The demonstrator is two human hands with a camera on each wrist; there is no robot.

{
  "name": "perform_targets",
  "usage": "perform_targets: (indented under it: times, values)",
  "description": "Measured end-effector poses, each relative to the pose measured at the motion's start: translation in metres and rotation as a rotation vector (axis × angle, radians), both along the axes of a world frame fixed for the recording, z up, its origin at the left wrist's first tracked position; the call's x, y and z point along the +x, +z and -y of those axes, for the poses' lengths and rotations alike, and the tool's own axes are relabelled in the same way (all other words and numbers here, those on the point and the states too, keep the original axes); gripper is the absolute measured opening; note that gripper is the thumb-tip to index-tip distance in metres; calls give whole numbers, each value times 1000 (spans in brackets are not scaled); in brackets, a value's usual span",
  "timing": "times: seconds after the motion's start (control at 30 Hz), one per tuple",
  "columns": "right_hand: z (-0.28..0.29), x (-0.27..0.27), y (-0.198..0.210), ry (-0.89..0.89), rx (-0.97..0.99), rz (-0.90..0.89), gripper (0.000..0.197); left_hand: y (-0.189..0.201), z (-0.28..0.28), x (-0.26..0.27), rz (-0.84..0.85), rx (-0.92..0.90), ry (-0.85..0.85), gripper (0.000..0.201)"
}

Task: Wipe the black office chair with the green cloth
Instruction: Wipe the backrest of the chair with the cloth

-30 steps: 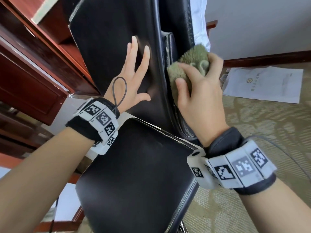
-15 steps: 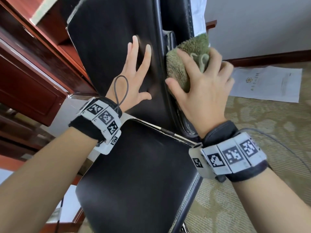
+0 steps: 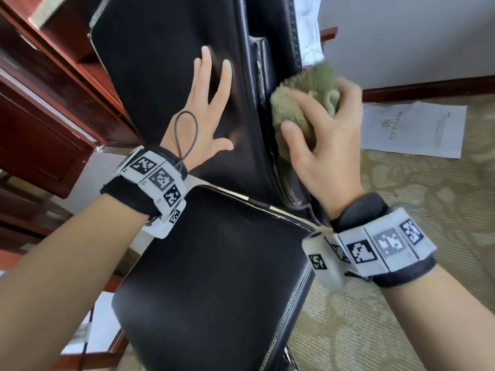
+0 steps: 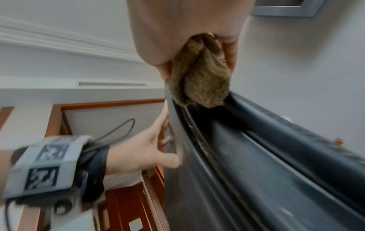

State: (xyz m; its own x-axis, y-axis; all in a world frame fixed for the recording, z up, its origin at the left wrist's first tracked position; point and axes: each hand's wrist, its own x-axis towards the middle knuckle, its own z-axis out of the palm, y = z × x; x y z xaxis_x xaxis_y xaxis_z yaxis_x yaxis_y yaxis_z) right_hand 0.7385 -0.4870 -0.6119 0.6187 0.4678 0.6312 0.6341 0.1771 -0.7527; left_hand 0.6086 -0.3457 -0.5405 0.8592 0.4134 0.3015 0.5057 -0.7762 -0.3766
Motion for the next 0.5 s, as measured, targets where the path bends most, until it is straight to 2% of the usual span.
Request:
perform_targets:
  times: [0.1, 0.27, 0.5]
  values:
    - [-17, 3, 1, 50, 22, -60, 33, -1, 0, 2, 19, -29, -5, 127]
    - [-11, -1, -48, 147, 4, -164, 32, -3, -3, 3, 23, -32, -2, 126]
    - [-2, 4, -56, 162, -40, -84, 32, -14, -8, -15, 62, -67, -111, 114]
